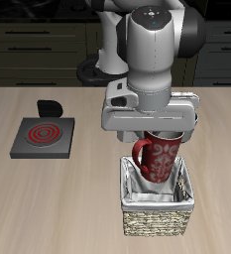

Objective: Place the red mug in the basket

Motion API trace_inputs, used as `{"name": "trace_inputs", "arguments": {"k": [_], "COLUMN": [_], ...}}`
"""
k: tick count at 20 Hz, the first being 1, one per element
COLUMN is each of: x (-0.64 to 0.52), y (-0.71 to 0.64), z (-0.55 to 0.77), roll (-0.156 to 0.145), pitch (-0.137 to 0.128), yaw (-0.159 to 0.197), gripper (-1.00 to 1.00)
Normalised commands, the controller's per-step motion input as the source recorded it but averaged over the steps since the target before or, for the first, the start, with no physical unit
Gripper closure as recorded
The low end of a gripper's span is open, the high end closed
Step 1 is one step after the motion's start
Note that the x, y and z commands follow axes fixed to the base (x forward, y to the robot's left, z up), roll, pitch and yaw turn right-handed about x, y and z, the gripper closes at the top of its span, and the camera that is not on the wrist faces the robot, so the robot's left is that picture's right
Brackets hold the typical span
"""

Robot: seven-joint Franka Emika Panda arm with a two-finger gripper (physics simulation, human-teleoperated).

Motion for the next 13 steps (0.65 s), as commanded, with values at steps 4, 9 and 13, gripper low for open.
{"name": "trace_inputs", "arguments": {"k": [4, 9, 13], "x": [0.02, 0.00, -0.01], "y": [0.07, -0.01, 0.01], "z": [-0.36, -0.20, -0.04], "roll": [0.022, -0.006, 0.007], "pitch": [0.079, 0.020, -0.003], "yaw": [0.012, 0.012, 0.015], "gripper": [-1.00, -1.00, -1.00]}}
